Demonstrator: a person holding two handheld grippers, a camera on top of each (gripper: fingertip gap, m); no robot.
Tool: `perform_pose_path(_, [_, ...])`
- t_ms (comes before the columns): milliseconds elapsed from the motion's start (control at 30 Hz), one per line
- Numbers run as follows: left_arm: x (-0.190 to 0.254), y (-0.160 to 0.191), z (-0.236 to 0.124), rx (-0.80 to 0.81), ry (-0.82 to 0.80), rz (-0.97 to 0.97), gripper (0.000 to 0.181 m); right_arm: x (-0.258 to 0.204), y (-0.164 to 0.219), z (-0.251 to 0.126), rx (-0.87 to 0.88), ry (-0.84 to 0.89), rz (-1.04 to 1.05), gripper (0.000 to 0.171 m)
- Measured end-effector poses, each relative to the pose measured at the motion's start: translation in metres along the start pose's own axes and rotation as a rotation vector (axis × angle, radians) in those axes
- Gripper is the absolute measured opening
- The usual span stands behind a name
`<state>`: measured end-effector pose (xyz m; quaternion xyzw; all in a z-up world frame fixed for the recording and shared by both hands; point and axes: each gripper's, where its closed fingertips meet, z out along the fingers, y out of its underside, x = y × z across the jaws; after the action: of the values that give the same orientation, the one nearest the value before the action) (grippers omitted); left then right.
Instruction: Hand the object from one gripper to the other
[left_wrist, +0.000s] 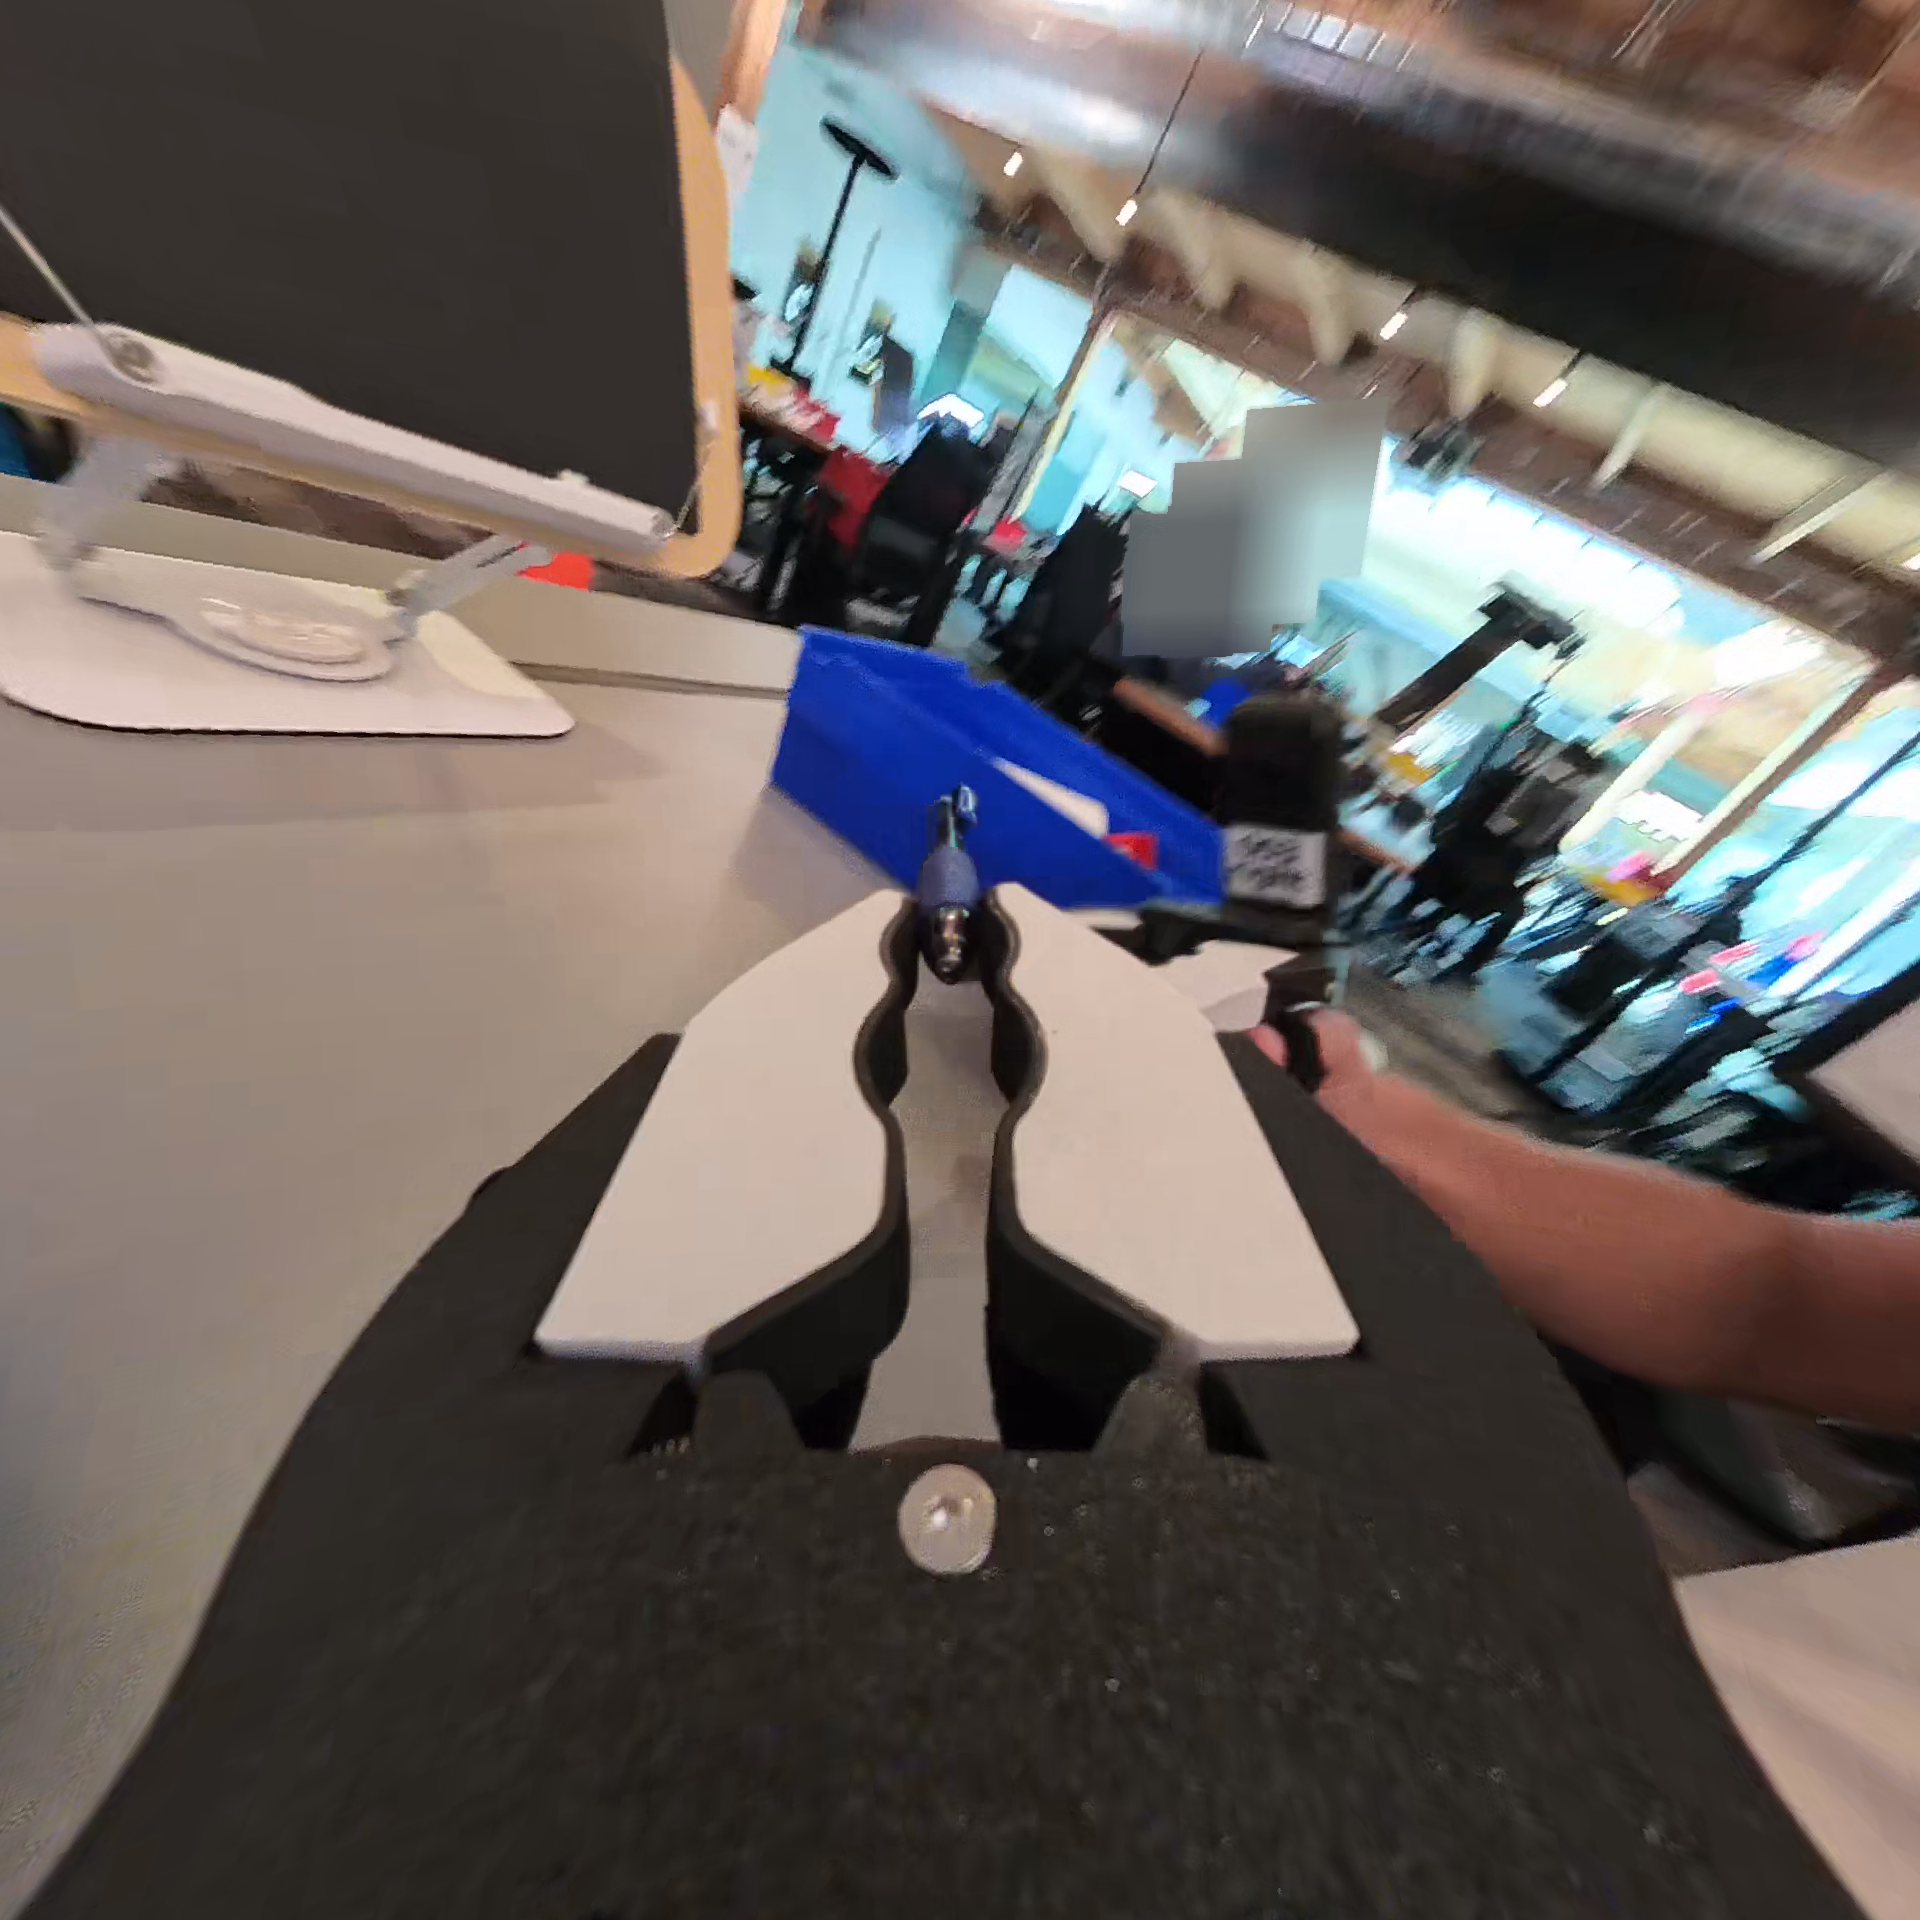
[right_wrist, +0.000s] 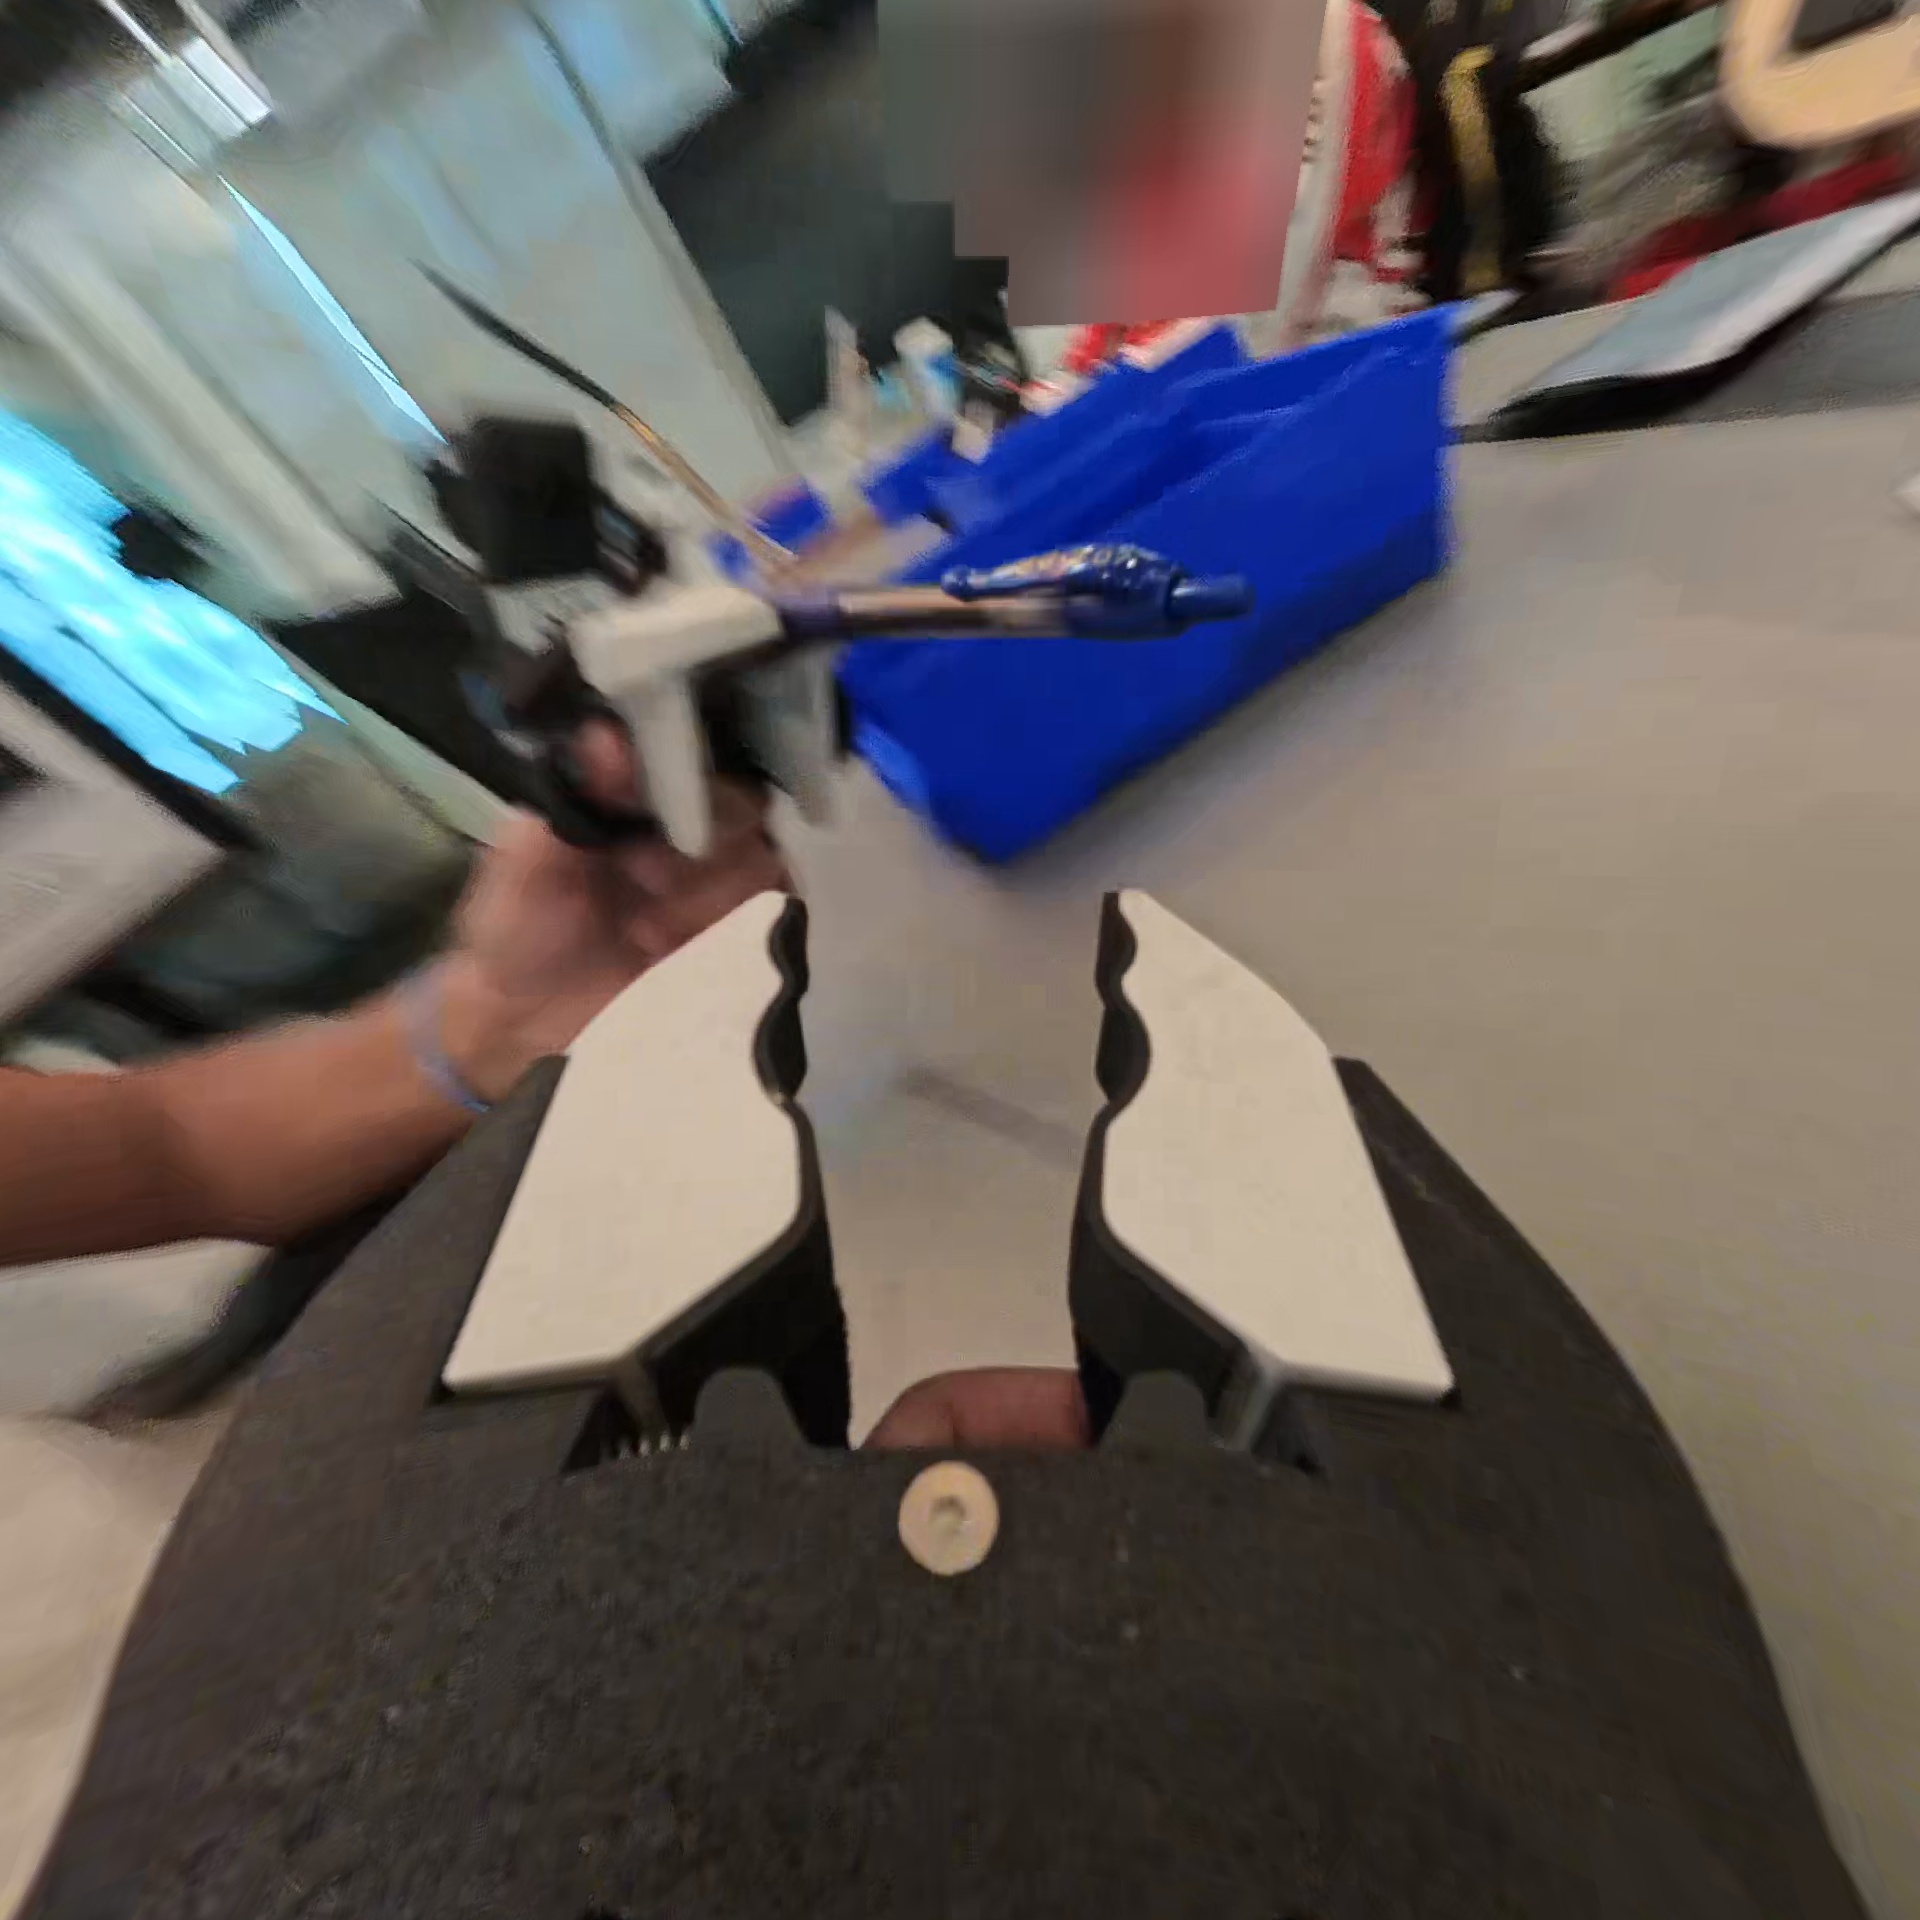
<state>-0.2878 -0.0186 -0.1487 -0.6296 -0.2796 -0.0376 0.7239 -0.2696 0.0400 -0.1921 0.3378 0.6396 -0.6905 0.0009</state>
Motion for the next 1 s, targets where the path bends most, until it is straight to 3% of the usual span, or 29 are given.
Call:
perform_pose_path(167, [0.016,0.002,0.005,0.048,0.154,-0.147,0.01,-0.033,-0.035,0.004,0.289,-0.229,0.218,0.048])
perform_pose_path(300, [0.03,0.007,0.012,0.047,0.237,-0.21,0.011,-0.039,-0.047,0.003,0.384,-0.296,0.263,0.04])
perform_pose_path(567, [0.043,0.018,0.019,0.005,0.299,-0.223,0.01,-0.032,-0.049,-0.006,0.402,-0.287,0.254,0.01])
perform_pose_path(800, [0.047,0.031,0.024,-0.071,0.29,-0.149,0.011,-0.03,-0.047,-0.013,0.338,-0.318,0.228,0.01])
perform_pose_path(933, [0.039,0.035,0.017,-0.156,0.244,-0.023,0.038,-0.019,-0.043,-0.018,0.244,-0.229,0.137,0.01])
perform_pose_path(1000, [0.026,0.039,0.013,-0.216,0.167,0.095,0.042,-0.007,-0.036,-0.021,0.149,-0.116,0.03,0.01])
